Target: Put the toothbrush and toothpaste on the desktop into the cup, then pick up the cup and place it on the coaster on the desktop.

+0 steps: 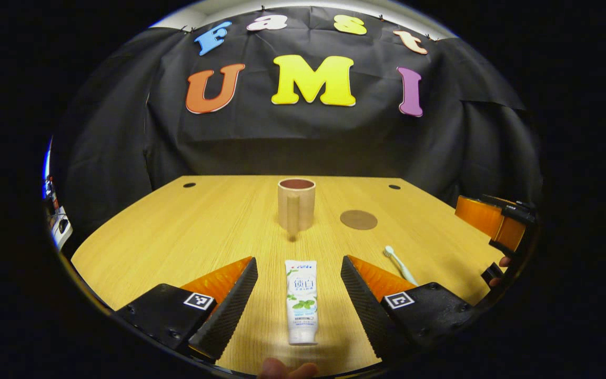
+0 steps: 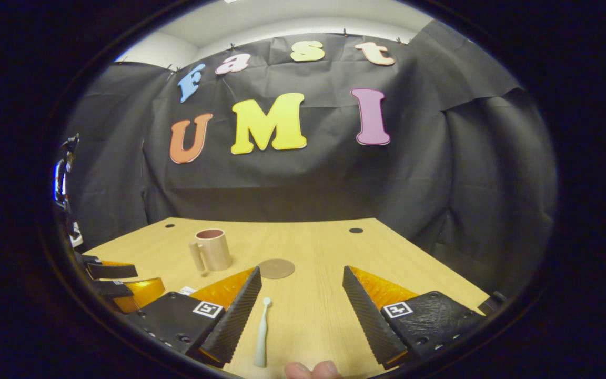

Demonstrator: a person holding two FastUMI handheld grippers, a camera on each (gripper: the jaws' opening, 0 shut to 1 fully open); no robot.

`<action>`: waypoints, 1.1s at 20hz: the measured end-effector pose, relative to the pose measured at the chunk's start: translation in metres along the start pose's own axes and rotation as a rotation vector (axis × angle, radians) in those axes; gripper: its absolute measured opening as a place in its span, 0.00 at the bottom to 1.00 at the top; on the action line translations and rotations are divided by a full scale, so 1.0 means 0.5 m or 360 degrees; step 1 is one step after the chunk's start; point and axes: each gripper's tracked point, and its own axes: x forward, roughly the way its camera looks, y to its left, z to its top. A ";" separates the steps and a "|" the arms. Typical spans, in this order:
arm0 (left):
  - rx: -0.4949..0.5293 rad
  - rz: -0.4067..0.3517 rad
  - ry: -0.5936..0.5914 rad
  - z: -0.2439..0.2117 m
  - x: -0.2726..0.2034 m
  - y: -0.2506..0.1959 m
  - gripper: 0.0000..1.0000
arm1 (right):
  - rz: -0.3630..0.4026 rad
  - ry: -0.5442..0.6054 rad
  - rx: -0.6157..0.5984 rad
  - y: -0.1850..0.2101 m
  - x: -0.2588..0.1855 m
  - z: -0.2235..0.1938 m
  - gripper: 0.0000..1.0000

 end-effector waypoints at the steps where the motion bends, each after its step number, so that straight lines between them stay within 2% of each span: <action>1: -0.0006 -0.0008 0.0052 -0.017 0.003 -0.002 1.00 | 0.0000 0.0011 0.0002 -0.001 0.000 -0.005 0.94; 10: -0.0046 -0.0023 0.0281 -0.082 0.050 -0.002 1.00 | -0.0042 0.0038 0.0024 -0.029 0.003 -0.014 0.94; 15: -0.0028 0.0000 0.0372 -0.096 0.067 0.006 0.99 | -0.0022 0.0092 0.0035 -0.019 0.020 -0.033 0.94; 19: 0.0029 0.0037 0.0397 -0.102 0.072 0.023 0.87 | 0.0012 0.0143 0.0059 -0.003 0.032 -0.051 0.94; 22: 0.0068 0.0046 0.0400 -0.101 0.076 0.020 0.74 | 0.0032 0.0158 0.0065 0.007 0.035 -0.058 0.94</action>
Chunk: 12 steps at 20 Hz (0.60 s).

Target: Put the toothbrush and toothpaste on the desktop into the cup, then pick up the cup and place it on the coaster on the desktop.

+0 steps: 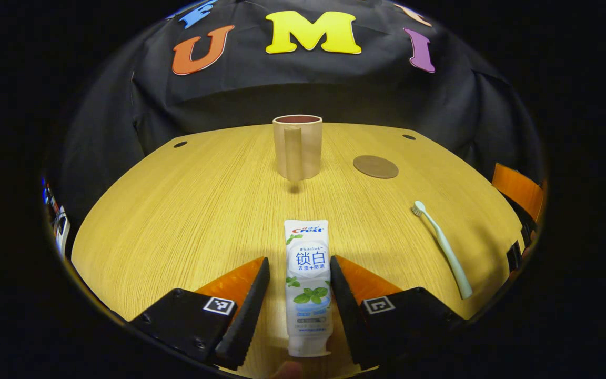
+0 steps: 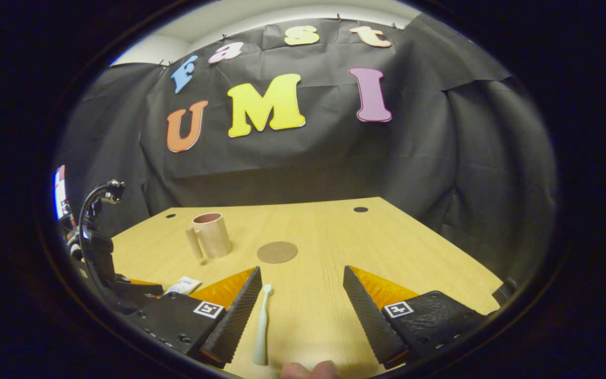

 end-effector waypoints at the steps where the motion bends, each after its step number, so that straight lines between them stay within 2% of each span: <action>1: 0.0017 -0.0004 -0.0010 -0.001 -0.003 -0.009 0.70 | -0.0001 0.0011 -0.0009 0.002 0.004 -0.003 0.94; 2: 0.0033 -0.0004 -0.0029 -0.001 -0.005 -0.016 0.68 | -0.0002 0.0022 -0.0025 0.005 0.004 -0.011 0.94; 4: 0.0082 0.0018 -0.0035 0.000 -0.005 -0.017 0.51 | 0.0010 0.0045 -0.0053 0.011 0.003 -0.020 0.94; 5: 0.0078 0.0018 -0.0036 -0.003 -0.004 -0.015 0.54 | 0.0018 0.0053 -0.0059 0.015 0.005 -0.023 0.94; 6: 0.0062 0.0016 -0.0038 -0.003 -0.007 -0.015 0.47 | 0.0025 0.0067 -0.0069 0.018 0.004 -0.029 0.94; 8: 0.0027 0.0004 -0.0024 -0.003 -0.008 -0.016 0.45 | 0.0042 0.0094 -0.0102 0.024 0.006 -0.039 0.94; 9: 0.0014 -0.0008 -0.0017 -0.004 -0.010 -0.019 0.48 | 0.0053 0.0112 -0.0119 0.029 0.009 -0.044 0.93; 10: 0.0009 -0.0014 -0.0016 -0.003 -0.011 -0.019 0.43 | 0.0063 0.0130 -0.0137 0.033 0.011 -0.051 0.94; 12: -0.0021 -0.0022 -0.0018 0.000 -0.015 -0.020 0.41 | 0.0060 0.0174 -0.0186 0.036 0.019 -0.068 0.95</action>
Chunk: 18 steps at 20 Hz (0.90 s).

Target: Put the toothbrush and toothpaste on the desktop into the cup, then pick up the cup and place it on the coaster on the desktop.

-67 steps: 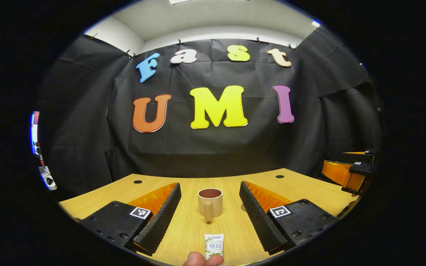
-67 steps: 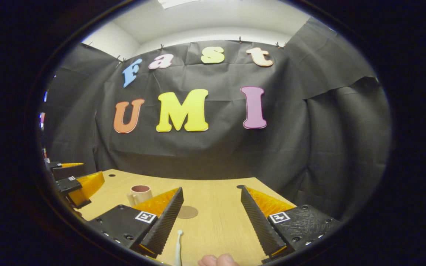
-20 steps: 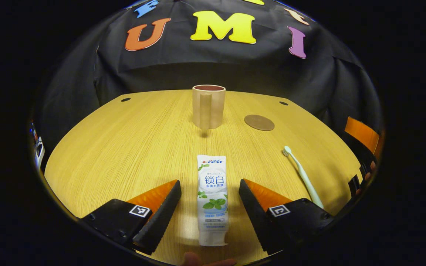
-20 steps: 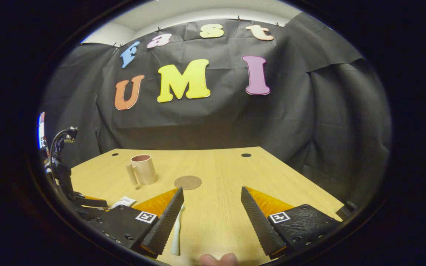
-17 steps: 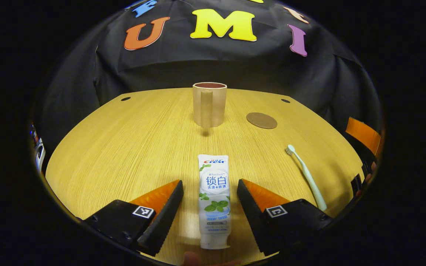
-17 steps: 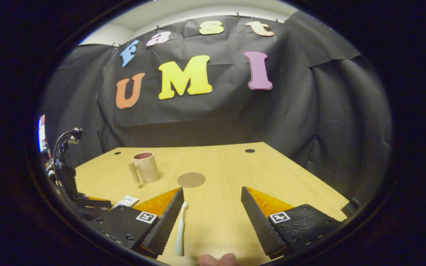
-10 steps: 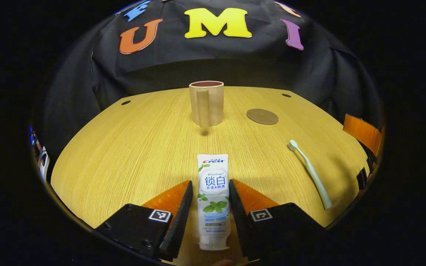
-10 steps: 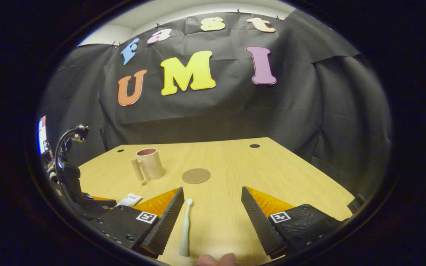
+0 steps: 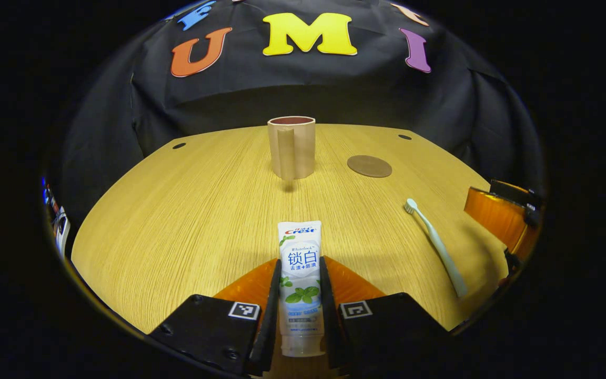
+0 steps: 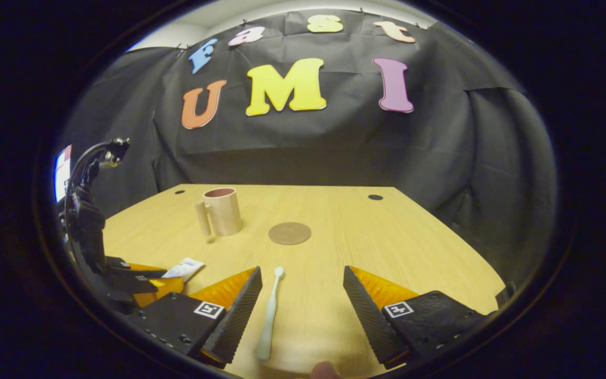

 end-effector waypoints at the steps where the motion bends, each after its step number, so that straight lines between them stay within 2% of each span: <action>1: -0.0014 -0.0013 -0.0006 0.000 -0.002 -0.001 0.41 | 0.0009 0.0022 -0.0009 0.006 0.004 -0.006 0.94; 5: -0.0034 -0.0038 -0.0052 0.011 -0.017 0.003 0.38 | 0.0058 0.0130 0.0003 0.037 0.029 -0.033 0.94; 12: -0.0070 -0.0066 -0.0084 0.021 -0.034 0.007 0.36 | 0.0063 0.0300 -0.0029 0.063 0.070 -0.074 0.94; 13: -0.0074 -0.0060 -0.0098 0.027 -0.036 0.010 0.40 | 0.0056 0.0321 -0.0028 0.064 0.074 -0.079 0.93; 14: -0.0076 -0.0057 -0.0111 0.031 -0.041 0.012 0.36 | 0.0050 0.0338 -0.0024 0.067 0.084 -0.087 0.91; 16: -0.0090 -0.0055 -0.0147 0.045 -0.054 0.017 0.36 | 0.0029 0.0384 -0.0016 0.069 0.097 -0.099 0.87; 17: -0.0098 -0.0050 -0.0169 0.051 -0.060 0.019 0.36 | 0.0025 0.0416 0.0005 0.070 0.102 -0.106 0.79; 18: -0.0108 -0.0044 -0.0192 0.062 -0.062 0.024 0.36 | 0.0028 0.0427 0.0054 0.073 0.103 -0.102 0.77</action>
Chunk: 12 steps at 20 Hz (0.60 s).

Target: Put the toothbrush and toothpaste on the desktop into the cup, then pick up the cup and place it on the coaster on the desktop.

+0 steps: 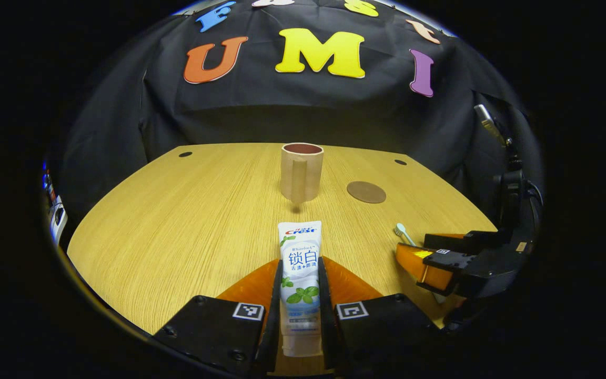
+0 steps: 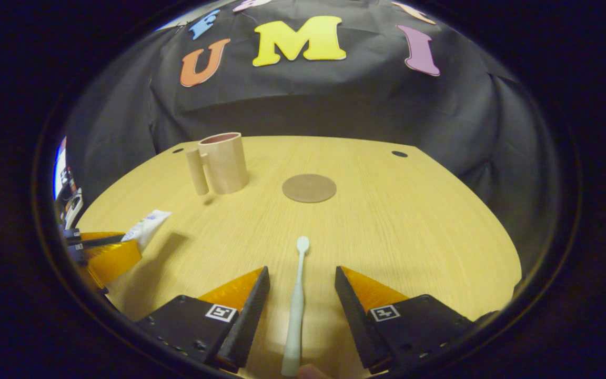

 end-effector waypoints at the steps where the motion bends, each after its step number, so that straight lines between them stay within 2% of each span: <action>1: -0.0007 0.0001 -0.0020 0.008 -0.001 0.004 0.36 | -0.0019 0.0017 0.0027 -0.004 0.003 -0.001 0.69; 2: -0.0012 0.0004 -0.0037 0.014 -0.002 0.006 0.36 | -0.0013 0.0016 0.0038 -0.002 0.005 0.005 0.53; 3: -0.0017 0.0005 -0.0053 0.021 -0.001 0.008 0.40 | -0.0003 0.0019 0.0037 0.001 0.007 0.002 0.37; 4: -0.0025 0.0005 -0.0066 0.027 -0.002 0.009 0.36 | 0.0013 0.0016 0.0044 0.004 0.010 0.005 0.34; 5: -0.0030 0.0004 -0.0077 0.034 -0.003 0.011 0.36 | 0.0024 0.0017 0.0058 0.005 0.009 0.005 0.15; 6: -0.0034 0.0008 -0.0090 0.043 -0.004 0.012 0.36 | 0.0040 0.0015 0.0051 0.006 0.009 0.007 0.05; 8: -0.0048 0.0031 -0.0132 0.058 -0.006 0.018 0.36 | 0.0069 0.0017 0.0059 0.006 0.009 0.005 0.00; 11: -0.0038 0.0047 -0.0153 0.068 -0.001 0.019 0.36 | 0.0107 -0.0011 0.0056 0.010 -0.002 0.013 0.00; 12: -0.0039 0.0049 -0.0163 0.077 0.002 0.020 0.40 | 0.0118 -0.0037 0.0054 0.011 -0.009 0.023 0.00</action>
